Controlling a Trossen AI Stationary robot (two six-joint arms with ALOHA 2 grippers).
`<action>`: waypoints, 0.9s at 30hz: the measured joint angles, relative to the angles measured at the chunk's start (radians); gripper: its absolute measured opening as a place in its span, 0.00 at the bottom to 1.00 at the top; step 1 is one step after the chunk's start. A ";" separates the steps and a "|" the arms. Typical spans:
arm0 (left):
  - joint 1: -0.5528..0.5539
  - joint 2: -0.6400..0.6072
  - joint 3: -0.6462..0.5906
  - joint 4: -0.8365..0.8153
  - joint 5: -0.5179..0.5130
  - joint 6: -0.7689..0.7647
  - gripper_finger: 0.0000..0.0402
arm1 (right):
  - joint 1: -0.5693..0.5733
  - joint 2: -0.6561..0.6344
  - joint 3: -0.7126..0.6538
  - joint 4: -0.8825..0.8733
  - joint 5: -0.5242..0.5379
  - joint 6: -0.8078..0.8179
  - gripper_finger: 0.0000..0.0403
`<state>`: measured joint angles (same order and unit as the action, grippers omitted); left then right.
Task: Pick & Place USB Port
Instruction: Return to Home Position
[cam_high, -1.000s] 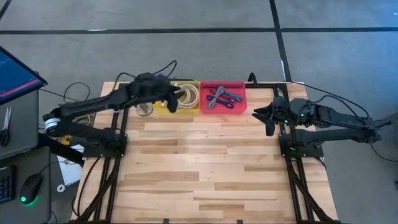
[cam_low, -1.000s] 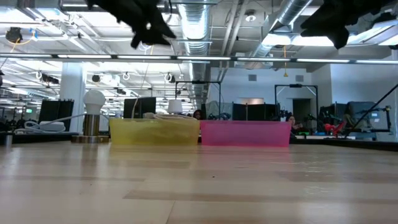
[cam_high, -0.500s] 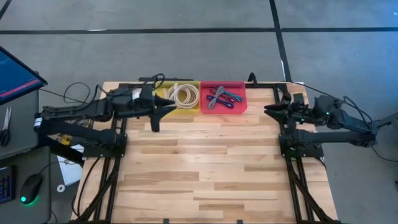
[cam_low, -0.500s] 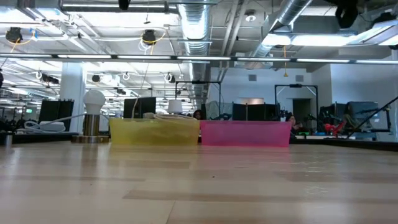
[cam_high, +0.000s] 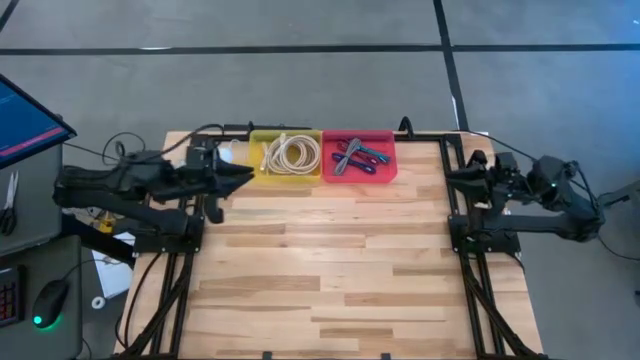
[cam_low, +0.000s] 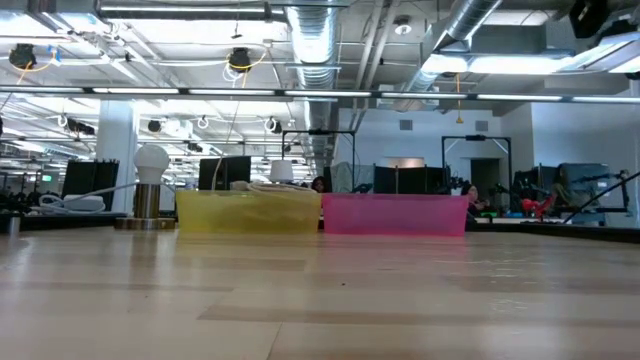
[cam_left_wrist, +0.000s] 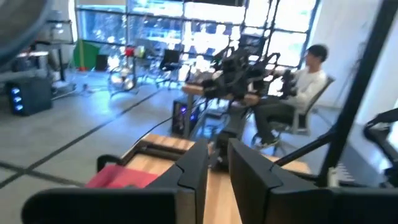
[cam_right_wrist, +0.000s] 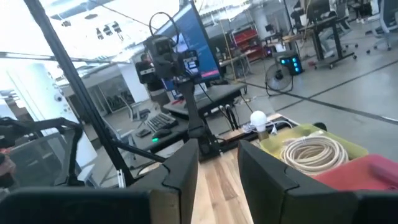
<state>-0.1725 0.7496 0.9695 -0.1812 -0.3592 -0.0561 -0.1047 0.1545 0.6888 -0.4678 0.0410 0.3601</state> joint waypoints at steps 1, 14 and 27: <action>-0.013 -0.014 0.000 -0.001 0.000 0.000 0.15 | 0.000 -0.006 0.000 -0.004 0.000 0.004 0.26; -0.092 -0.046 0.000 -0.012 -0.059 -0.097 0.06 | 0.000 -0.017 0.001 -0.004 0.008 0.081 0.26; -0.090 -0.054 -0.001 0.041 0.048 0.005 0.02 | -0.001 -0.018 0.000 0.014 0.011 0.154 0.26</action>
<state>-0.2626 0.6957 0.9688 -0.1401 -0.3115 -0.0516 -0.1055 0.1364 0.6888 -0.4535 0.0521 0.5144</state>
